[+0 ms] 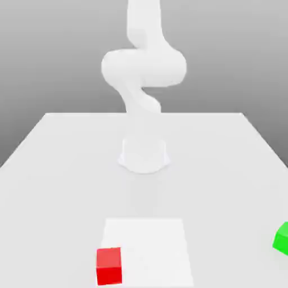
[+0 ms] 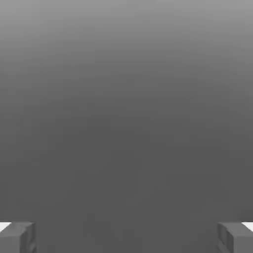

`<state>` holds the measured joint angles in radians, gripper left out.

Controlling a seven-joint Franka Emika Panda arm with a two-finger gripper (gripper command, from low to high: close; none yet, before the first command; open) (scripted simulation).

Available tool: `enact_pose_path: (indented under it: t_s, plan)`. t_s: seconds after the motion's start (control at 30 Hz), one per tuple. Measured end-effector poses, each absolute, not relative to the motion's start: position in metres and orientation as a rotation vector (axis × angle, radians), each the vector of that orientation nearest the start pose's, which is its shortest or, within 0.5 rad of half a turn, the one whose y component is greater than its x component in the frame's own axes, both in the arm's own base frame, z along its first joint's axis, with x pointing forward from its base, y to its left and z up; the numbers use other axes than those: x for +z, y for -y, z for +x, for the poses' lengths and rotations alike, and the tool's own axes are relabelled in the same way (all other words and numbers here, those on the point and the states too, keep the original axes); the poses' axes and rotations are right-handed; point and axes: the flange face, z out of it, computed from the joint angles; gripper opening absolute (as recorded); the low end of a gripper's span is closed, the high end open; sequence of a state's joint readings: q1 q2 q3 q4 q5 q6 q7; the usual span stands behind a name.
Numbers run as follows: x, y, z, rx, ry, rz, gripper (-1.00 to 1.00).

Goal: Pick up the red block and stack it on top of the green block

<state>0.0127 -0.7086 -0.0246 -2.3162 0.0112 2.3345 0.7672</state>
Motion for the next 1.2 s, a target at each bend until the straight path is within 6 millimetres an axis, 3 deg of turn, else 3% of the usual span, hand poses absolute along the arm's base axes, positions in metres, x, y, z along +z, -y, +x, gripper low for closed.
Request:
enact_pose_path:
  t_s: [0.2, 0.4, 0.6, 0.83, 0.97, 1.0, 1.2]
  plan:
    - [0.570, 0.023, 0.448, -0.713, -1.032, -2.616, 0.00]
    - [0.458, 0.037, 0.486, -0.493, -1.036, -2.729, 0.00]
    - [0.343, 0.052, 0.495, -0.272, -1.044, -2.835, 0.00]
    - [0.216, 0.069, 0.475, -0.025, -1.043, -2.953, 0.00]
    - [0.162, 0.071, 0.473, -0.003, -1.040, -2.964, 0.00]
    - [0.151, 0.071, 0.472, -0.001, -1.040, -2.964, -1.00]
    - [0.146, 0.071, 0.471, 0.000, -1.041, -2.964, -1.00]
